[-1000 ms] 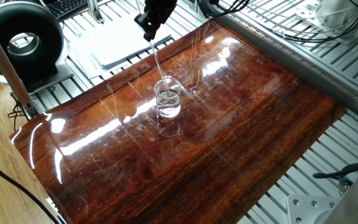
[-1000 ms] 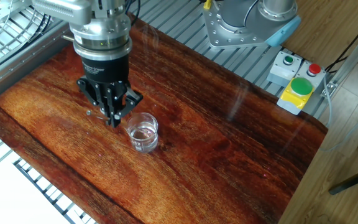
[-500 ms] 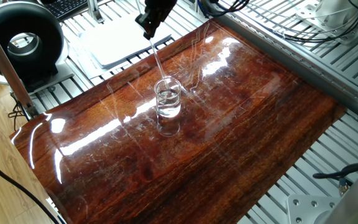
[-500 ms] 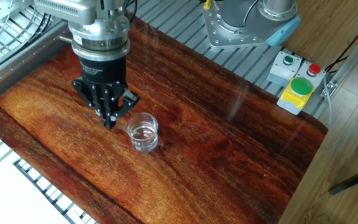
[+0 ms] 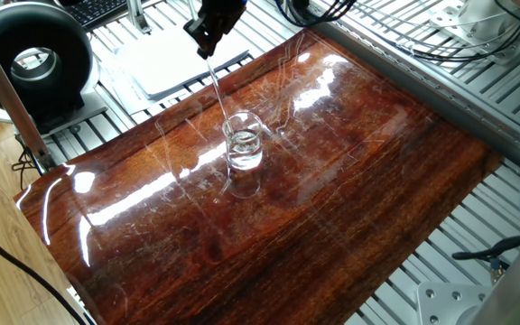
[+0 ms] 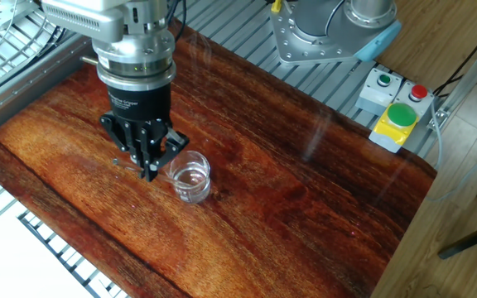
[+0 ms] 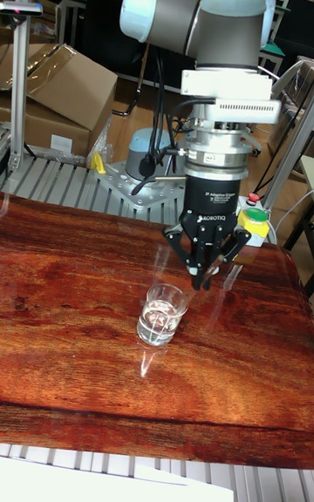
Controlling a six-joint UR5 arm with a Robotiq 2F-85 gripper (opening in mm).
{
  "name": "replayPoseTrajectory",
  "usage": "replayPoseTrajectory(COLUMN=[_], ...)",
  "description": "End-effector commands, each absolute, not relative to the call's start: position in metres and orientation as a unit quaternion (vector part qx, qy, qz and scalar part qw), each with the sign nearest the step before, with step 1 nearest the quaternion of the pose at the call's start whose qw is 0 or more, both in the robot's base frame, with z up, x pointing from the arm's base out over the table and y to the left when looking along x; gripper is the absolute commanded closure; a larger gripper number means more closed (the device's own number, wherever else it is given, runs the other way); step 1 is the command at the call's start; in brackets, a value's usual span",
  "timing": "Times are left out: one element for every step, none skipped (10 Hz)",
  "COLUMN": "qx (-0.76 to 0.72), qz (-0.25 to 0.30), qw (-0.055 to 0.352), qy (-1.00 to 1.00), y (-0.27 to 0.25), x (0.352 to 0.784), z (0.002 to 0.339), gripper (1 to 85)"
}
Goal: Stir the beaker with a glass rod
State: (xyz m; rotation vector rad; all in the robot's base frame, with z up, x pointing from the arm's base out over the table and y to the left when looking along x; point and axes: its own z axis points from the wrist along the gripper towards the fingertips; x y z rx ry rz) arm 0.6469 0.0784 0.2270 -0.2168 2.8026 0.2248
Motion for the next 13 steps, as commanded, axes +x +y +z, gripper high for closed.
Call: replayPoseTrajectory(qx=[-0.068, -0.075, -0.083, -0.097, -0.109, -0.123, -0.128, -0.132, -0.129, -0.121, -0.108, -0.091, -0.083], qz=[0.091, 0.089, 0.082, 0.070, 0.063, 0.054, 0.050, 0.043, 0.043, 0.046, 0.057, 0.068, 0.070], qw=[0.155, 0.155, 0.154, 0.155, 0.155, 0.161, 0.168, 0.173, 0.175, 0.176, 0.174, 0.171, 0.173], qy=[0.981, 0.981, 0.981, 0.981, 0.980, 0.978, 0.976, 0.975, 0.975, 0.976, 0.977, 0.979, 0.979], y=[0.077, 0.073, 0.066, 0.058, 0.054, 0.050, 0.050, 0.049, 0.051, 0.056, 0.063, 0.071, 0.076], x=[0.632, 0.626, 0.622, 0.619, 0.620, 0.625, 0.632, 0.640, 0.645, 0.650, 0.652, 0.652, 0.653], z=[0.228, 0.225, 0.223, 0.220, 0.220, 0.217, 0.215, 0.213, 0.213, 0.214, 0.215, 0.214, 0.211], gripper=[84.7, 84.7, 84.7, 84.7, 84.7, 84.7, 84.7, 84.7, 84.7, 84.7, 84.7, 84.7, 84.7])
